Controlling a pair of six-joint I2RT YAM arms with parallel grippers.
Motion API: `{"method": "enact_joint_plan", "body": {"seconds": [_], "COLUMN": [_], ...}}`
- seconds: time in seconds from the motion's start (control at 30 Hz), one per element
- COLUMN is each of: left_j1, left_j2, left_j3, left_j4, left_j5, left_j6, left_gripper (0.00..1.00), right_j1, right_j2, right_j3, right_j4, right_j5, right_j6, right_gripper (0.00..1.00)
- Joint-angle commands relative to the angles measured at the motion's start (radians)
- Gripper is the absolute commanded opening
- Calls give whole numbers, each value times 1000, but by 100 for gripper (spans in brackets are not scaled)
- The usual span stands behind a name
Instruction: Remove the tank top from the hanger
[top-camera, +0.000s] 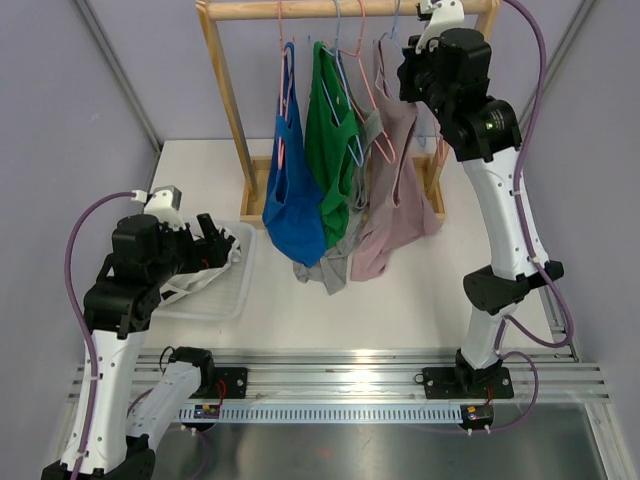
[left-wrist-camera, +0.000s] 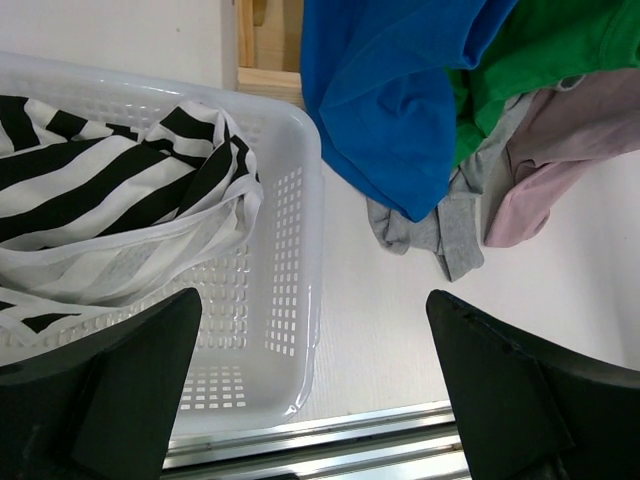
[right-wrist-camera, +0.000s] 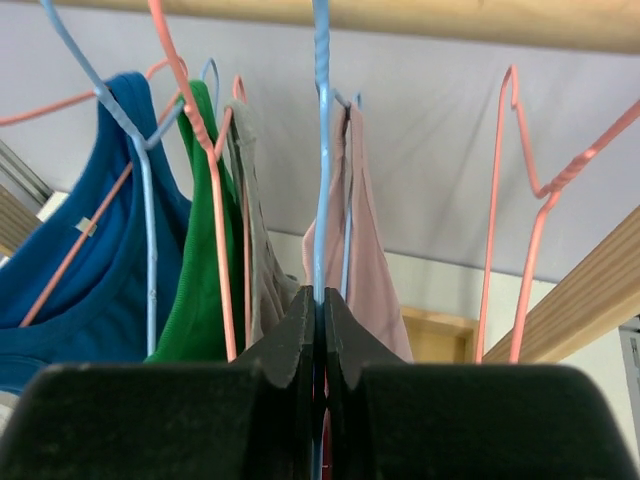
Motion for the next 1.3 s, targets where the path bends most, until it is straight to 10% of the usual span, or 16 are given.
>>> {"method": "enact_joint_plan", "body": {"seconds": [0.0,0.3,0.47,0.83,1.27], "left_j1": [-9,-50,-177,-640,-1030], "left_j2": [-14,-37,-38,135,564], "left_j3": [-9,-23,-21,79,476], "left_j4": [68,131,211,447,639], "left_j5": [83,185,175,-63,-430], "left_j6": [9,-39,-97,-163,-28], "left_gripper": [99,99,99,99,99], "right_j1": [-11,-14,-14,-13,-11], "right_j2": [-116,-191,-440,-1032,-1402], "right_j3": [2,-61,-372,-924,-1084], "right_j4": [159,138,174,112,-34], "right_j5": [-23,-32,-76,-154,-437], "right_j6": [-6,-20,5,84,143], "right_gripper": [0,0,0,0,0]}}
